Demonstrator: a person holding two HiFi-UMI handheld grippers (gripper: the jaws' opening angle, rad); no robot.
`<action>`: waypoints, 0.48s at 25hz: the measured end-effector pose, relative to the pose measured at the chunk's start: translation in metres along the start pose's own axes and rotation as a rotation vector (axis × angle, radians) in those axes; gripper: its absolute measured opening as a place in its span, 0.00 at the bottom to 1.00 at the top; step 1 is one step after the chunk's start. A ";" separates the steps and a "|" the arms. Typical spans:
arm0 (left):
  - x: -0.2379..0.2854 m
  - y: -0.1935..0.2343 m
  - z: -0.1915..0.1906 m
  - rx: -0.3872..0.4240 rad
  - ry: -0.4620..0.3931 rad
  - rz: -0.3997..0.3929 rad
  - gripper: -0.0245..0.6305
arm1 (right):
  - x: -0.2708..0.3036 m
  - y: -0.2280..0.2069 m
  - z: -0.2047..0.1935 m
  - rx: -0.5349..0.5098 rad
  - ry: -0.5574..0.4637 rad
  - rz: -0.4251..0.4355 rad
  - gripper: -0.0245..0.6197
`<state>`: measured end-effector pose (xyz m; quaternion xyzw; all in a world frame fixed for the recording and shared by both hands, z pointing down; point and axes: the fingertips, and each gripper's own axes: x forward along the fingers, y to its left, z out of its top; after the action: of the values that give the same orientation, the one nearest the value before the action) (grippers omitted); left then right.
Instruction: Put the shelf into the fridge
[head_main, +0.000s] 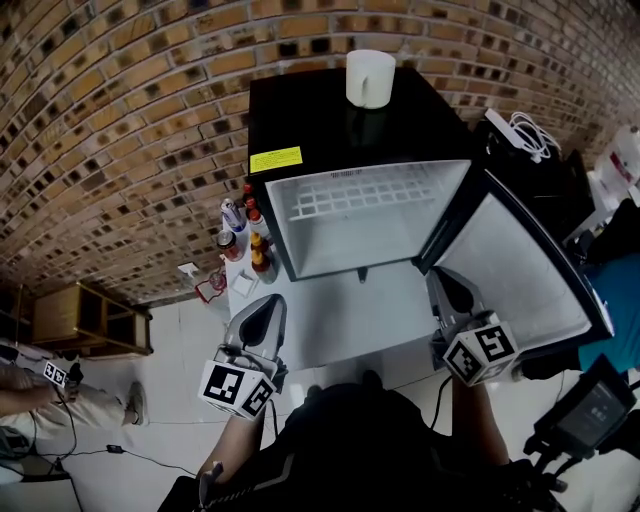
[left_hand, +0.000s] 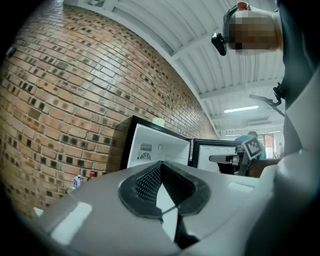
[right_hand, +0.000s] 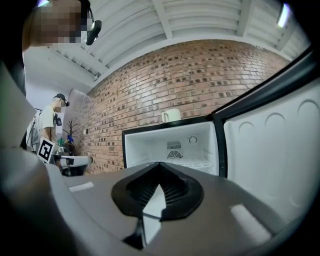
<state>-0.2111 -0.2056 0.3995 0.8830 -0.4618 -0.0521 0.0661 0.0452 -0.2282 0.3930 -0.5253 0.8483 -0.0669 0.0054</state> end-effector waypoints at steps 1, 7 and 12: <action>0.001 -0.001 0.000 -0.005 0.000 0.000 0.02 | 0.000 -0.001 0.001 -0.002 -0.001 0.005 0.05; 0.006 -0.006 -0.004 -0.032 0.009 0.001 0.02 | 0.001 -0.003 0.003 -0.007 -0.002 0.029 0.05; 0.010 -0.005 -0.011 -0.054 0.006 -0.005 0.02 | 0.001 -0.005 0.004 0.014 -0.006 0.044 0.05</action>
<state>-0.1992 -0.2104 0.4090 0.8822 -0.4578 -0.0621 0.0912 0.0497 -0.2322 0.3897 -0.5068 0.8590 -0.0710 0.0131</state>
